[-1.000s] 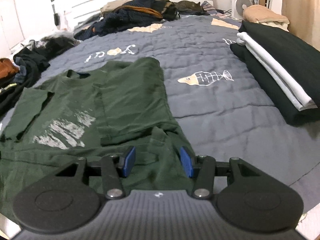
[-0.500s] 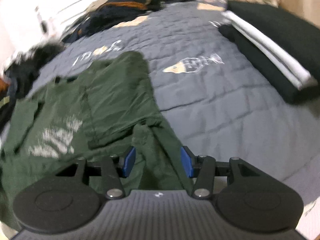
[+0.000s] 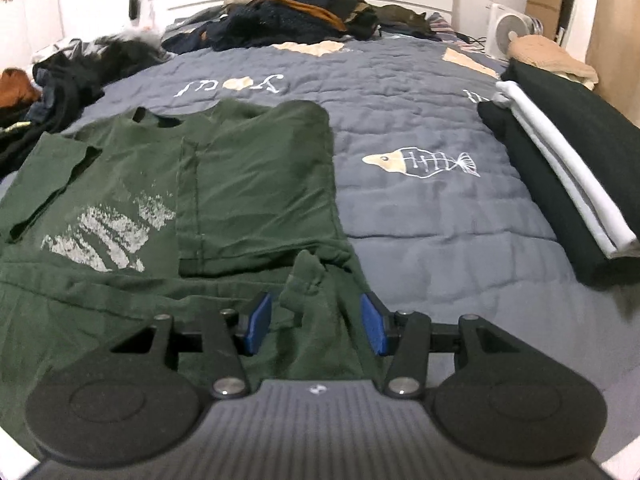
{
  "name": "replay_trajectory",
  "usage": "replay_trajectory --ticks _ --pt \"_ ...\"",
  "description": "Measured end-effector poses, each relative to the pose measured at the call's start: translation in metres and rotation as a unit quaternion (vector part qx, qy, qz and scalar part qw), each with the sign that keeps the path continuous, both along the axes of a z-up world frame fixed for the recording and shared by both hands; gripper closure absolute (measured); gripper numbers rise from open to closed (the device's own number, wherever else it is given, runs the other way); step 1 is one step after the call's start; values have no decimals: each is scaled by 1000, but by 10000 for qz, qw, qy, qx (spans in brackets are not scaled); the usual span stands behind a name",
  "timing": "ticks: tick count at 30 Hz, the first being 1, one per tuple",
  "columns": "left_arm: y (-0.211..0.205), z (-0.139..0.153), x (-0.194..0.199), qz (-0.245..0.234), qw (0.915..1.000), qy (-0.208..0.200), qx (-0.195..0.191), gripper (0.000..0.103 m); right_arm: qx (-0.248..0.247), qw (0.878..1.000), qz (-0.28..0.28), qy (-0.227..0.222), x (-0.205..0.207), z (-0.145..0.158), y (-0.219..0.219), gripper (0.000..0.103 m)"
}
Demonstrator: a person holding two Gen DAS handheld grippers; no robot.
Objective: Fold clothes
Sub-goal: 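Grasp the shirt hem with both grippers, then lift the hem with both grippers and fold it toward the collar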
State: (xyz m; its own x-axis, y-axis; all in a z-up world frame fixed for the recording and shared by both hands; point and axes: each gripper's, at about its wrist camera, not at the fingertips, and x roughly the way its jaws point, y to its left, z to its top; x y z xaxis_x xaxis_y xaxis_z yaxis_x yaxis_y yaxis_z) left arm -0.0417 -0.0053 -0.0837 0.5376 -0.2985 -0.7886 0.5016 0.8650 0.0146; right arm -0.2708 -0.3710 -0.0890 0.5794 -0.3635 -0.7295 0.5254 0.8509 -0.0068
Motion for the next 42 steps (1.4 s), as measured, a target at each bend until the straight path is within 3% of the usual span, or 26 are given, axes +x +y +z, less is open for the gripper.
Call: replay_trajectory --ticks 2,3,4,8,17,24,30,42 --pt "0 0 0 -11 10000 -11 16 96 -3 10000 -43 -63 0 -2 0 61" --pt "0 -1 -1 -20 10000 -14 23 96 -2 9999 -82 -111 -1 -3 0 77" --pt "-1 -1 0 -25 10000 -17 25 96 8 9998 -124 -141 -1 -3 0 86" --pt "2 1 0 32 10000 -37 -61 96 155 9984 -362 -418 -7 2 -7 92" --pt "11 31 -2 299 9961 -619 -557 98 619 9790 -973 -1683 -34 29 -24 94" --pt "14 58 -1 425 9871 -1245 -913 98 500 9636 -982 -2434 -40 52 -25 94" --pt "-6 71 21 398 9833 -1482 -983 98 599 9608 -1045 -2498 -16 58 -47 94" --pt "-69 67 105 -106 9869 -1550 -441 98 472 9742 -837 -2041 76 46 -99 95"
